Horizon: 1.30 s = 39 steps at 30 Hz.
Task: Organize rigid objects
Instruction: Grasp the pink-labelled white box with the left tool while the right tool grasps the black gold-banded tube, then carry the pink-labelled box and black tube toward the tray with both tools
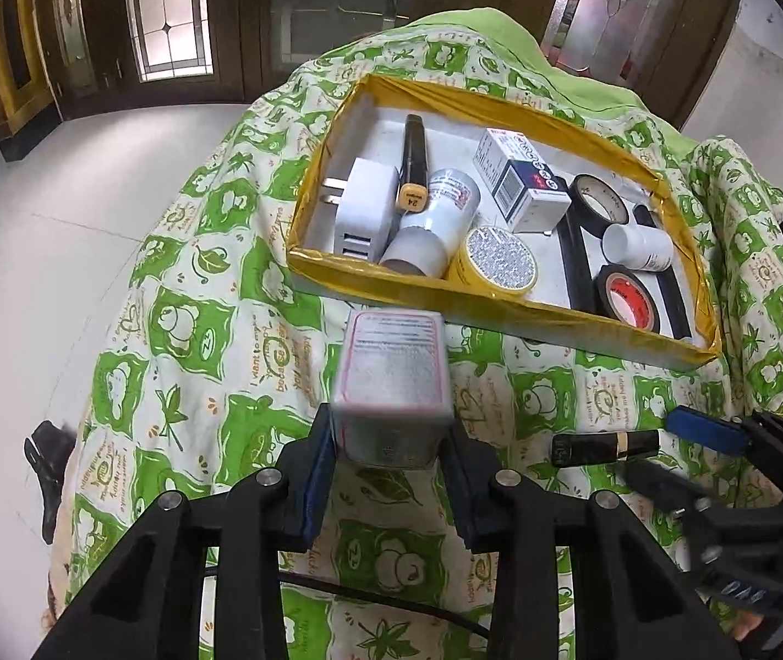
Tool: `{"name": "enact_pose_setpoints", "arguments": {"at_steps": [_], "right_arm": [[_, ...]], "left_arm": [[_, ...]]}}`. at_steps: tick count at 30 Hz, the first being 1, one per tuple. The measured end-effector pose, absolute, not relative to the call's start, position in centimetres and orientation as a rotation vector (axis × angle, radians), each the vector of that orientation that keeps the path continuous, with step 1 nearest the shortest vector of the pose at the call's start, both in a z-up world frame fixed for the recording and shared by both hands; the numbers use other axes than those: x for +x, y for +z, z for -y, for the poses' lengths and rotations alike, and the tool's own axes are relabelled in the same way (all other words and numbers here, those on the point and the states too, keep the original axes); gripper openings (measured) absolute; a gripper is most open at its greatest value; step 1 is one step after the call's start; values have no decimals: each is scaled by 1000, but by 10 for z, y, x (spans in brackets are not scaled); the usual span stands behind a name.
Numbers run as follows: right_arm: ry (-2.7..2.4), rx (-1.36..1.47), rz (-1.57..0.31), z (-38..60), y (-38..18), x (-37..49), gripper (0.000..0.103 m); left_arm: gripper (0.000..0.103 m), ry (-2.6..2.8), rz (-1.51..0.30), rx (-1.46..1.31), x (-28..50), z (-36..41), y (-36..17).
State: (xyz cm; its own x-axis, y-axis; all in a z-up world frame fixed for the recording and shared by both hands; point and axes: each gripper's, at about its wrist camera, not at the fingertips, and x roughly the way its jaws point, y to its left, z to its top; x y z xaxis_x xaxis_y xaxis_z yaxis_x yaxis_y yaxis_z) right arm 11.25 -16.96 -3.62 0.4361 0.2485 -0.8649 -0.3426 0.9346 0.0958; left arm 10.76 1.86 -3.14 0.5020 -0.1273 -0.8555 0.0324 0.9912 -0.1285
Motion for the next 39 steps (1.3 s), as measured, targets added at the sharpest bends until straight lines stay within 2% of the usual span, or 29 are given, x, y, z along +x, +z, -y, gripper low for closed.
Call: {"name": "enact_pose_setpoints", "arguments": {"at_steps": [2, 4, 6, 7, 8, 10, 14, 18, 22, 25, 29, 33, 34, 37, 39], "right_arm": [[383, -158, -1055, 160, -40, 113, 57], [396, -223, -1051, 151, -45, 112, 57], [400, -270, -1064, 145, -51, 113, 56], [402, -279, -1070, 143, -54, 113, 51], [402, -290, -1077, 141, -56, 113, 38], [411, -282, -1088, 142, -57, 114, 29], [462, -154, -1146, 152, -57, 118, 21], [518, 57, -1266, 168, -64, 121, 19], [532, 151, -1320, 177, -68, 125, 19], [511, 108, -1285, 174, -65, 123, 20], [503, 47, -1230, 163, -57, 126, 31], [495, 4, -1198, 154, -56, 127, 31], [493, -4, -1194, 149, -54, 128, 31], [493, -26, -1175, 145, -53, 126, 19], [489, -35, -1163, 144, -53, 124, 18]], "left_arm": [[41, -100, -1035, -106, 107, -19, -30], [50, -96, -1033, -105, 107, -19, -30], [51, -94, -1033, -103, 107, -19, -30], [51, -95, -1035, -103, 107, -19, -30], [51, -94, -1036, -102, 108, -19, -31], [51, -91, -1038, -103, 108, -19, -31], [51, -83, -1037, -109, 108, -21, -31], [51, -76, -1037, -115, 109, -24, -32], [49, -69, -1037, -94, 110, -22, -34], [49, -66, -1045, -74, 112, -18, -36], [49, -63, -1046, -66, 113, -17, -37], [48, -60, -1041, -68, 114, -18, -37], [37, -59, -1035, -68, 113, -18, -36], [36, -60, -1033, -67, 114, -18, -36], [36, -63, -1031, -65, 113, -18, -35]]}}
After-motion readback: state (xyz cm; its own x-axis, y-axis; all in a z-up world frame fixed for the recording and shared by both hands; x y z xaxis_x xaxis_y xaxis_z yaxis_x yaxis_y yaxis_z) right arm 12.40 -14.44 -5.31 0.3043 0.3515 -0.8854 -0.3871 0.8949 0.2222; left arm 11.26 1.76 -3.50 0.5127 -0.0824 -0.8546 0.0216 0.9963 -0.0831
